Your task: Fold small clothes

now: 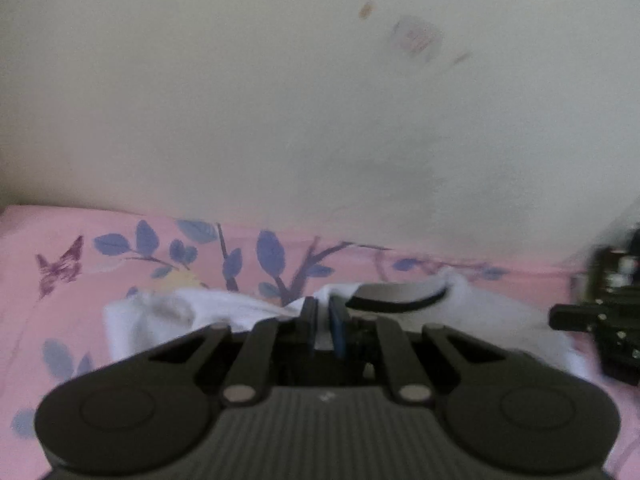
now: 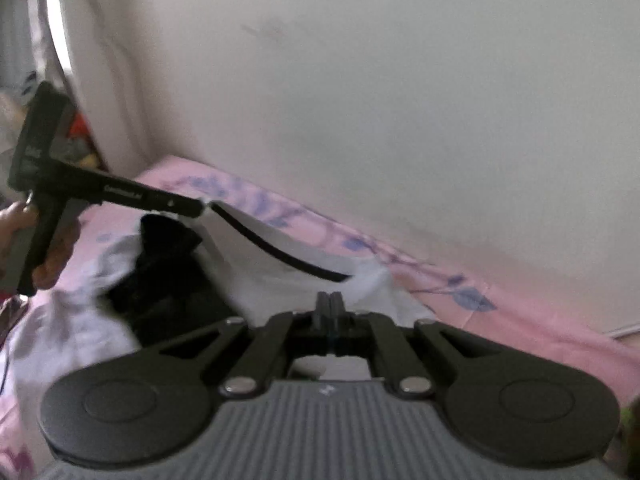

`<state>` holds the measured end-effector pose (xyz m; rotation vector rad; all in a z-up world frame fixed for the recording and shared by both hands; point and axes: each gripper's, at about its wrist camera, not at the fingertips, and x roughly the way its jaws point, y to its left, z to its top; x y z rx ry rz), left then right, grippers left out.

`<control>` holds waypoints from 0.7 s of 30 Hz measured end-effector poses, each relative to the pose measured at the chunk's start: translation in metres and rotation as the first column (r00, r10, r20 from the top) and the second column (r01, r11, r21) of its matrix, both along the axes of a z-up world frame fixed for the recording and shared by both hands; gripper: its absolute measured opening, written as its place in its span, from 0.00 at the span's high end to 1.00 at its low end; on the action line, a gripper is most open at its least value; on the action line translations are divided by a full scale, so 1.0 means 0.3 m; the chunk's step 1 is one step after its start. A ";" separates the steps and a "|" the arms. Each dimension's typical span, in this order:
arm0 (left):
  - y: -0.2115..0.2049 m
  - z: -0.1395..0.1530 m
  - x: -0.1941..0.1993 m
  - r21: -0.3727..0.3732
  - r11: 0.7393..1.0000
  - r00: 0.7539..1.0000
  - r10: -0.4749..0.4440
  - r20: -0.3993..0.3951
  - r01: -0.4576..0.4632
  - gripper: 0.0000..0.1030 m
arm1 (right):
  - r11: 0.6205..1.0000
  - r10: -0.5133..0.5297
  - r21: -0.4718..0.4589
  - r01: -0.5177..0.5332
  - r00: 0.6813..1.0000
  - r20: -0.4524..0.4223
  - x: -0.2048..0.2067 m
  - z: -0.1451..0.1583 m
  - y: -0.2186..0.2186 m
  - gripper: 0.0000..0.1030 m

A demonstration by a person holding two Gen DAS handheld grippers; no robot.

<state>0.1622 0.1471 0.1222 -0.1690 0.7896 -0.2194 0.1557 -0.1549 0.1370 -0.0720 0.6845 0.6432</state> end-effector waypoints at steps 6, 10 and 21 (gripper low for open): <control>0.021 0.095 -0.412 -0.042 0.999 0.988 -0.014 0.155 0.020 0.92 | 1.000 -0.010 -0.008 0.011 0.998 0.069 -0.210 0.086 -0.003 1.00; 0.041 0.062 -0.745 -0.071 0.997 0.977 0.006 0.215 0.010 0.92 | 0.997 0.005 0.077 -0.009 0.998 0.055 -0.354 0.069 -0.024 1.00; 0.156 -0.103 -1.077 -0.133 0.985 0.982 0.130 0.134 -0.112 0.39 | 0.992 -0.046 0.113 0.050 0.998 -0.043 -0.361 0.023 0.073 0.60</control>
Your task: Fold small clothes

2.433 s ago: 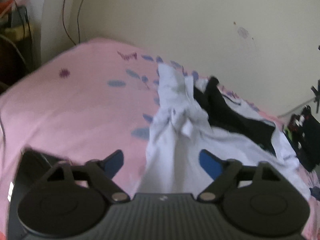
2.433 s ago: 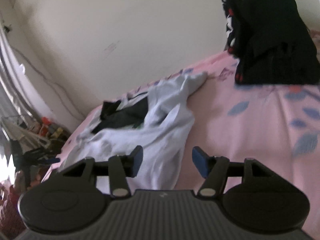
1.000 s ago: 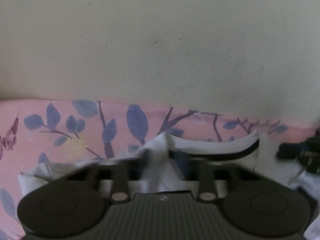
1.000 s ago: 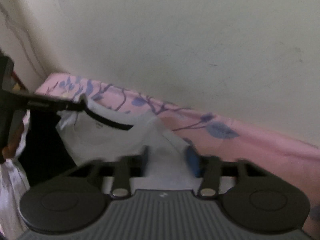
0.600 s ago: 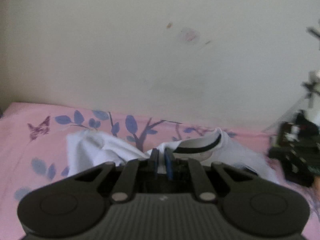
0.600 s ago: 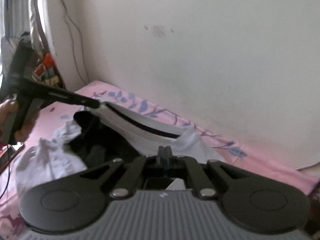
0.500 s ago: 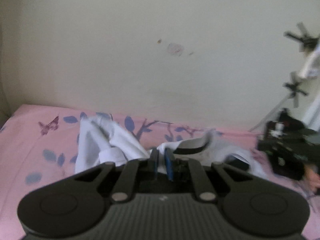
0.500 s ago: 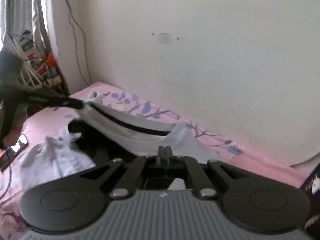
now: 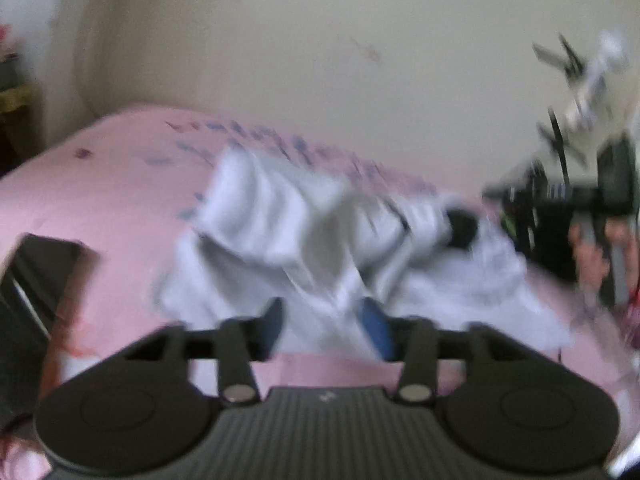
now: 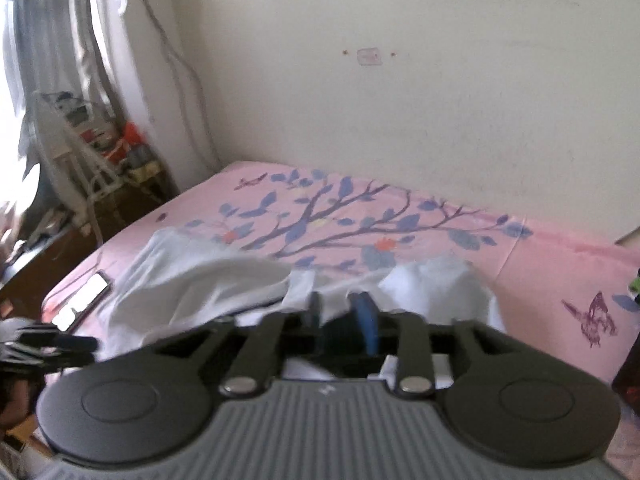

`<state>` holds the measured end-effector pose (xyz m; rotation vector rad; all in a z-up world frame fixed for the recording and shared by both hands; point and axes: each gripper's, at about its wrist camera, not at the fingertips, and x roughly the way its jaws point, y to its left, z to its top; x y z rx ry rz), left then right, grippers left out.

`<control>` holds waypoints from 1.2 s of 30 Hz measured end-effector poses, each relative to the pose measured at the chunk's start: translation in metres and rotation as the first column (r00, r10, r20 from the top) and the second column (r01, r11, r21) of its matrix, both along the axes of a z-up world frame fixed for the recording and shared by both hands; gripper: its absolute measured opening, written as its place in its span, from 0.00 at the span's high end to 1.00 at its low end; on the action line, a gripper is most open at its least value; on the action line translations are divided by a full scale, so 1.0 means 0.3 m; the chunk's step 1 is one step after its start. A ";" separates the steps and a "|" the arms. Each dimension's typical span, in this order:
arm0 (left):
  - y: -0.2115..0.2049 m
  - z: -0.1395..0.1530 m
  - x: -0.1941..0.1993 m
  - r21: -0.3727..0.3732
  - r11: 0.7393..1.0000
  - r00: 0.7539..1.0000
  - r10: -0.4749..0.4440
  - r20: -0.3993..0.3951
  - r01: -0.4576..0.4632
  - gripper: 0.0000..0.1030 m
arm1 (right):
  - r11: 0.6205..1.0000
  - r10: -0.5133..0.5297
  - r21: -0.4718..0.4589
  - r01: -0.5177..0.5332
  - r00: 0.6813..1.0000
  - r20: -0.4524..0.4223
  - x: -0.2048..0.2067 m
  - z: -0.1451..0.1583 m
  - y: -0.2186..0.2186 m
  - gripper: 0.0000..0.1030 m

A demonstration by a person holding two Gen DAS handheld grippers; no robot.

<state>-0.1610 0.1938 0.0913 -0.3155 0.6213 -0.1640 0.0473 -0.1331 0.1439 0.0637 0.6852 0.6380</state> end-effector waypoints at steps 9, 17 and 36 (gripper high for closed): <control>0.140 0.018 0.173 -0.126 0.975 0.983 0.177 -0.046 -0.182 0.10 | 0.997 -0.039 -0.070 0.022 0.968 -0.250 0.262 -0.204 0.254 0.43; 0.162 -0.082 0.246 -0.174 0.976 0.986 0.108 -0.125 -0.129 0.72 | 0.993 -0.100 0.065 0.099 0.995 0.007 -0.011 0.000 0.088 0.96; 0.214 -0.047 0.202 -0.109 0.973 0.979 0.205 -0.016 -0.205 0.04 | 0.883 -0.433 0.236 0.407 0.899 0.070 -0.657 -0.055 -0.287 0.51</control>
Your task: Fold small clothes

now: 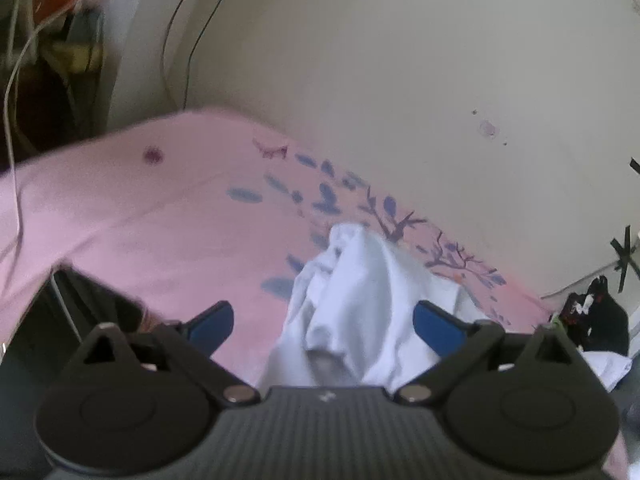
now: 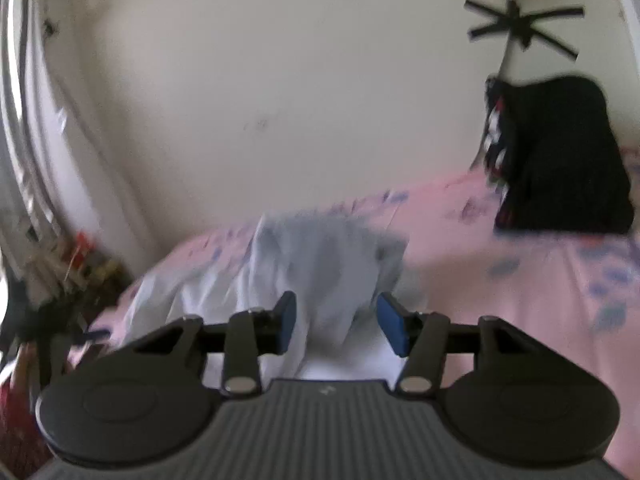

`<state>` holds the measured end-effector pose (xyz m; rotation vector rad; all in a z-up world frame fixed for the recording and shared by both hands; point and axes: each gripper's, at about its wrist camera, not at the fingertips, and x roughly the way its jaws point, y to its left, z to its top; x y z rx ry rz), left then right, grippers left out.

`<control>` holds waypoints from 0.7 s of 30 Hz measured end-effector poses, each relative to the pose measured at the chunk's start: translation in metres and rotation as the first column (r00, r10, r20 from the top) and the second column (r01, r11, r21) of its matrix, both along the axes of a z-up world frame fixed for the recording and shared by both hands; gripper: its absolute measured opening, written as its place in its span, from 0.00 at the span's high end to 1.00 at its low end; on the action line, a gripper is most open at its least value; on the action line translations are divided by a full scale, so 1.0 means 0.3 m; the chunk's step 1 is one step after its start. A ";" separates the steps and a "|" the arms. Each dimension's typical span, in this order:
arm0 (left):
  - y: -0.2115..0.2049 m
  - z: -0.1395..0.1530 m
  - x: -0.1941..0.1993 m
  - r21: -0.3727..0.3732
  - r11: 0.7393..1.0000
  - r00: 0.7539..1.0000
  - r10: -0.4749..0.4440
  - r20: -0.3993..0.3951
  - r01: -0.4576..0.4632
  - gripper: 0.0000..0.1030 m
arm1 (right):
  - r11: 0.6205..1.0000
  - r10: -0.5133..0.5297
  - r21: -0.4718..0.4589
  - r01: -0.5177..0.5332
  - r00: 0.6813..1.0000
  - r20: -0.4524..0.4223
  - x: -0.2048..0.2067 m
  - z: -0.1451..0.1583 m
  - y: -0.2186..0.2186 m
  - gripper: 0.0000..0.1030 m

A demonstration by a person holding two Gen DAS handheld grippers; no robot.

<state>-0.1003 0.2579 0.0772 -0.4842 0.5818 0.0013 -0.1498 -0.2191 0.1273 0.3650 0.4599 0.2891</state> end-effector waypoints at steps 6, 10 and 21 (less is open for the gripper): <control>-0.056 0.033 0.089 0.084 0.993 0.996 -0.081 -0.049 0.085 0.18 | 0.997 0.027 0.069 -0.027 1.000 0.006 0.155 0.054 0.079 0.45; -0.044 0.026 0.135 0.045 0.989 0.985 -0.137 -0.105 0.142 0.34 | 0.998 0.014 0.055 -0.013 1.000 -0.012 0.189 0.063 0.115 0.44; -0.013 0.002 0.147 0.076 0.985 0.976 -0.142 -0.164 0.156 0.71 | 0.998 -0.055 -0.028 0.050 0.974 -0.219 0.141 -0.143 0.000 0.99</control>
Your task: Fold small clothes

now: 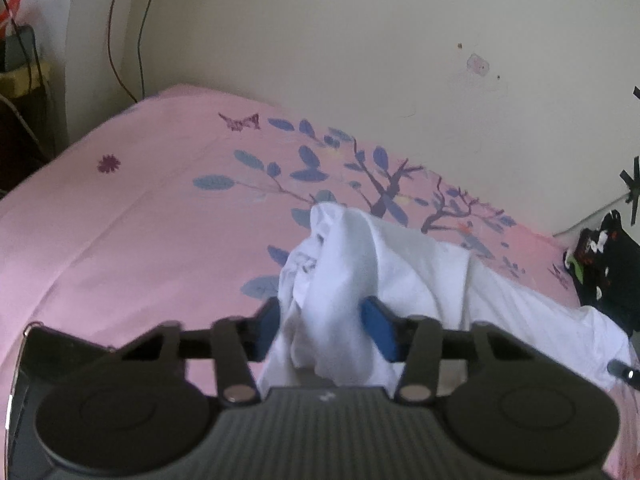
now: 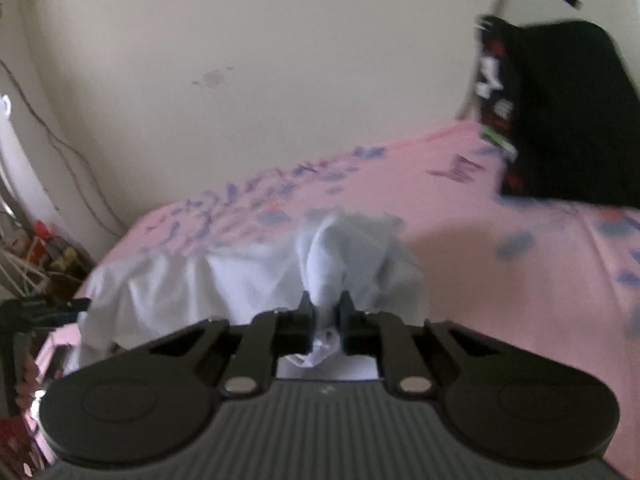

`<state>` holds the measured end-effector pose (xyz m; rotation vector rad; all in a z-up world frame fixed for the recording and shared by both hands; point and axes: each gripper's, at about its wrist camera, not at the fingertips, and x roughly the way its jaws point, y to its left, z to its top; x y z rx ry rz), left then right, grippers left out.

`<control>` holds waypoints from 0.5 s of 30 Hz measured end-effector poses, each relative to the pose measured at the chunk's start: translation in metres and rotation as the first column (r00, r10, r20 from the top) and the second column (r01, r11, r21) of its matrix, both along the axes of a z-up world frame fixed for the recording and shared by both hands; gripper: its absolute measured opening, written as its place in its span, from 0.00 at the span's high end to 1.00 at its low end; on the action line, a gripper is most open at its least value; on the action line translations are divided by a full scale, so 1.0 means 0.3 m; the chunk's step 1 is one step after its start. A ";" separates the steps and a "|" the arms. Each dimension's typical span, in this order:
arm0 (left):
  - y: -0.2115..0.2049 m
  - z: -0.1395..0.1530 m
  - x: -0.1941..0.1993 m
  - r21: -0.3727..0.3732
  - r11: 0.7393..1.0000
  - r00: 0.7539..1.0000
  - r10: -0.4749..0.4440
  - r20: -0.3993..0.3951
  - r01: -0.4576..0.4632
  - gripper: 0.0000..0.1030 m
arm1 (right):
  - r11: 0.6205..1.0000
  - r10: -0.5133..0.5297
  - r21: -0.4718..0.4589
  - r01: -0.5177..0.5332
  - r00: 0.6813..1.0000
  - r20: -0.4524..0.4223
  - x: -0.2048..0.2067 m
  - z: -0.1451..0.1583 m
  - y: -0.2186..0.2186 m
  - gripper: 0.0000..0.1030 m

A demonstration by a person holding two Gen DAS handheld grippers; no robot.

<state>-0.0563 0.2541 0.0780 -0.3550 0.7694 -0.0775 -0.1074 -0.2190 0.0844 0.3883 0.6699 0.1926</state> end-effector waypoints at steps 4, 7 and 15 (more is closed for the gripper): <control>0.045 0.028 -0.019 -0.102 0.995 1.000 -0.011 0.014 0.013 0.90 | 0.987 0.011 0.158 -0.012 1.000 0.007 -0.076 0.013 -0.066 1.00; 0.083 0.113 -0.077 -0.121 0.993 0.995 -0.002 0.097 0.014 0.91 | 0.982 0.025 0.183 -0.042 0.995 0.098 -0.131 0.085 -0.077 1.00; 0.140 0.016 -0.081 -0.030 0.995 0.995 0.098 -0.016 -0.099 0.96 | 0.994 -0.080 0.070 0.084 0.995 -0.055 -0.104 -0.114 -0.131 0.88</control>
